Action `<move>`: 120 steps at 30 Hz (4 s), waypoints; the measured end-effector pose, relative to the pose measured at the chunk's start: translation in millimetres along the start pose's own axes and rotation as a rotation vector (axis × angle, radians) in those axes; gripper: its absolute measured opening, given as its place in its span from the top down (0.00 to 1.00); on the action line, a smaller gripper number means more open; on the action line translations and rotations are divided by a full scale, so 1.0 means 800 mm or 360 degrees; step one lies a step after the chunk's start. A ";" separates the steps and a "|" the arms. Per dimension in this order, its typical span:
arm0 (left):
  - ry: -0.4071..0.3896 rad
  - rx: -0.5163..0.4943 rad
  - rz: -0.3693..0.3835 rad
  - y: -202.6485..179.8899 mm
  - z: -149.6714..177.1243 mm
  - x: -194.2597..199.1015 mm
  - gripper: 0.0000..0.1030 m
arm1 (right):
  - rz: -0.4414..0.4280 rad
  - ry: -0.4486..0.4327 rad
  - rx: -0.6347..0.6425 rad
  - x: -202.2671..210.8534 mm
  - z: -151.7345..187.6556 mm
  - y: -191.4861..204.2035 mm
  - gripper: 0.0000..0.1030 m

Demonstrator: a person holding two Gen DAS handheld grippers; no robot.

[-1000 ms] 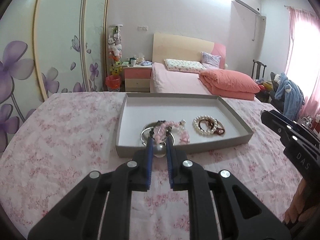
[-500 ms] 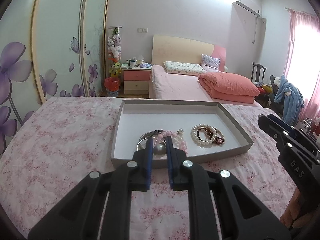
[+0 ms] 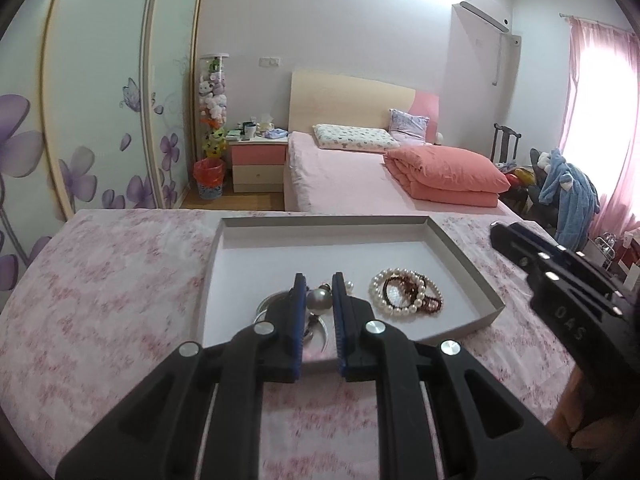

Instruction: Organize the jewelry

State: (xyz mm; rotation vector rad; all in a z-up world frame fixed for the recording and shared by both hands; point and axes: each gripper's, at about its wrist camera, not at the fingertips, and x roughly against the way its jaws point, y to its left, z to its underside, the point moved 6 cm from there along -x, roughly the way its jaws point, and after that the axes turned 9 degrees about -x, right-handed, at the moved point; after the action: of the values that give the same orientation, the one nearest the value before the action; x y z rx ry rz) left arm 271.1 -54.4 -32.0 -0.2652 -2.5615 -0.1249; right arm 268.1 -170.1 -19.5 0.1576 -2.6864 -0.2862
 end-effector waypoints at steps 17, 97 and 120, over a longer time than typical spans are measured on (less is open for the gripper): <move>0.0139 0.0026 0.0074 -0.005 -0.001 -0.096 0.77 | -0.0101 0.0312 -0.0210 -0.093 0.021 -0.012 0.62; -0.0217 0.0061 -0.0262 0.044 0.076 0.140 0.04 | -0.0009 -0.0010 -0.0067 0.119 0.059 0.007 0.02; -0.0209 0.0050 -0.0286 0.042 0.077 0.137 0.04 | -0.0005 0.0007 -0.0090 0.113 0.064 0.000 0.02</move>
State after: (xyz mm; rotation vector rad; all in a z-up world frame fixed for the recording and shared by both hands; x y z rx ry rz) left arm 155.5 4.8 -23.5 -0.0315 -2.7125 -0.1381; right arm 164.8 -175.3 -28.2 0.1451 -2.6706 -0.3615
